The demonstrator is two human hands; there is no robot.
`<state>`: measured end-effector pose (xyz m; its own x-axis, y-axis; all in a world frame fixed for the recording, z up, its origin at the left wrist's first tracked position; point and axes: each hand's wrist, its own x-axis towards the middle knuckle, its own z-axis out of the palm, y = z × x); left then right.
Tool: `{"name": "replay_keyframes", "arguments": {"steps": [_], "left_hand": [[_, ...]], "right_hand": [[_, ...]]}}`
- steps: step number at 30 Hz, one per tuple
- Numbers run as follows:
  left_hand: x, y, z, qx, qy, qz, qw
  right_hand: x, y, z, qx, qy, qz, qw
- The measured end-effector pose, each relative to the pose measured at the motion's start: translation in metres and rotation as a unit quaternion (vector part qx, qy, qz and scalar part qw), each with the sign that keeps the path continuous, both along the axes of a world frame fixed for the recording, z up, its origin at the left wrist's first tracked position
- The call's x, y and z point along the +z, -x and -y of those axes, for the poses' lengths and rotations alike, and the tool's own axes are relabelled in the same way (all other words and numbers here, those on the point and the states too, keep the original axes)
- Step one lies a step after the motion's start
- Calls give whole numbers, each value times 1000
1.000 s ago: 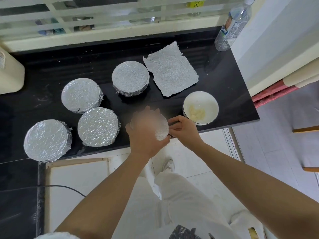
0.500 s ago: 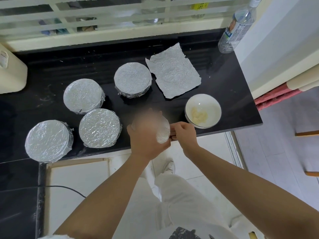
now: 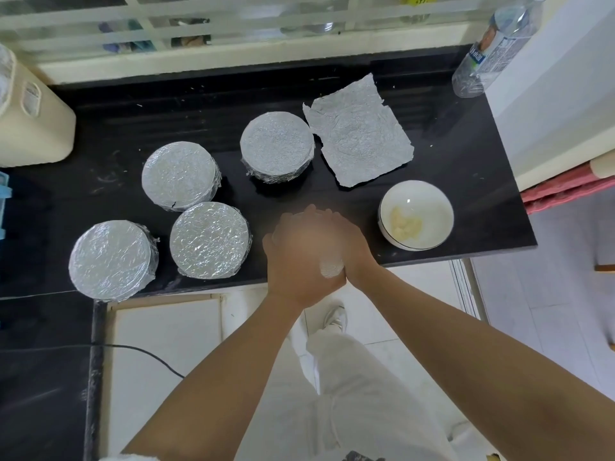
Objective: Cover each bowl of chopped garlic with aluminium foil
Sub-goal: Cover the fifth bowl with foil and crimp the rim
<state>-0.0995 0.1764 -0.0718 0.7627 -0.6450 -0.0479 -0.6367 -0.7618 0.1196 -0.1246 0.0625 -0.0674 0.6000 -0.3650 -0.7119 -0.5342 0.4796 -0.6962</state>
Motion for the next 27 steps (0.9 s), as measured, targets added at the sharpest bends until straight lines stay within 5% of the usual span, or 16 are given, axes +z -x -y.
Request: {"name": "replay_keyframes", "arguments": {"steps": [27], "left_hand": [[2,-5,0,-22,-21,-21,999]], "right_hand": [[0,-14,11,65,33,38,997]]}}
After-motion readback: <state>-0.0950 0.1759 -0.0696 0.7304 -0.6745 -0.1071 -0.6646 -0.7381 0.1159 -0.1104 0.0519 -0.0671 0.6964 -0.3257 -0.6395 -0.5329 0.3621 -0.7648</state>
